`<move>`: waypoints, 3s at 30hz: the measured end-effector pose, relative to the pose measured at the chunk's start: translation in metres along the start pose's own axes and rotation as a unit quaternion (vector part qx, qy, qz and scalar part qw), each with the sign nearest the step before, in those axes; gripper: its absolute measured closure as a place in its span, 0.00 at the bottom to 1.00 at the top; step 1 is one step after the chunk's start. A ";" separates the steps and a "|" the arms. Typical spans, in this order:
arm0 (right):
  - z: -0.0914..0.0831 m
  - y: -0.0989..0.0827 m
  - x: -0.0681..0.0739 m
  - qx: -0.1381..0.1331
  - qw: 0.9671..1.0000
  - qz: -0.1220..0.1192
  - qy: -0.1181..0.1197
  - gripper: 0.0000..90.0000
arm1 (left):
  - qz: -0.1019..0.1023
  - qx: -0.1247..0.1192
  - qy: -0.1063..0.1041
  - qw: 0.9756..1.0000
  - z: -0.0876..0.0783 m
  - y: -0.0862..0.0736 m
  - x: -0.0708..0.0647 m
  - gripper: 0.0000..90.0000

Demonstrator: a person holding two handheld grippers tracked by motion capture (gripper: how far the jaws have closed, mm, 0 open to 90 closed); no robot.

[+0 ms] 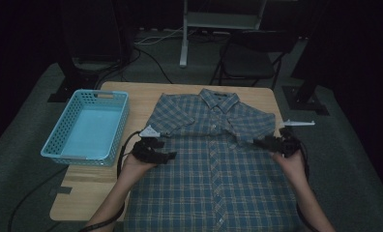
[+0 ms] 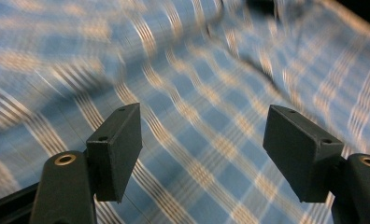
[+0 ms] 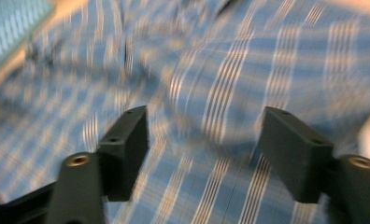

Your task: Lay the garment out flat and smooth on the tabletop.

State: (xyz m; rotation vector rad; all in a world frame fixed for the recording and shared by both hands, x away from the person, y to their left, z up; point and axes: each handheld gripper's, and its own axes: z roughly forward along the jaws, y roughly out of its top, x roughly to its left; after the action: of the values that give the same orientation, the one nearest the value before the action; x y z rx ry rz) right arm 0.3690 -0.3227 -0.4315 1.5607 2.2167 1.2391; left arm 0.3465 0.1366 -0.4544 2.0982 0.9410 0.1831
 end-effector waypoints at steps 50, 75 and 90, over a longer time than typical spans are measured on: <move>-0.017 -0.130 0.045 0.015 0.987 -0.130 -0.098 0.21 | 0.031 -0.006 -0.017 0.999 -0.011 -0.080 -0.055 0.32; -0.052 -0.166 0.063 0.040 0.986 -0.118 -0.108 0.21 | 0.050 -0.006 -0.028 0.998 -0.019 -0.098 -0.086 0.32; -0.036 -0.070 0.053 0.012 0.988 -0.129 -0.079 0.22 | 0.040 -0.016 -0.047 0.998 -0.019 -0.100 -0.083 0.30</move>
State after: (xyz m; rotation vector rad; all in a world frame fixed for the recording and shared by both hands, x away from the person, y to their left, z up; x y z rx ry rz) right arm 0.2763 -0.3054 -0.4409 1.2787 2.2499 0.9834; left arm 0.2235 0.1313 -0.4994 2.0980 0.7934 0.1378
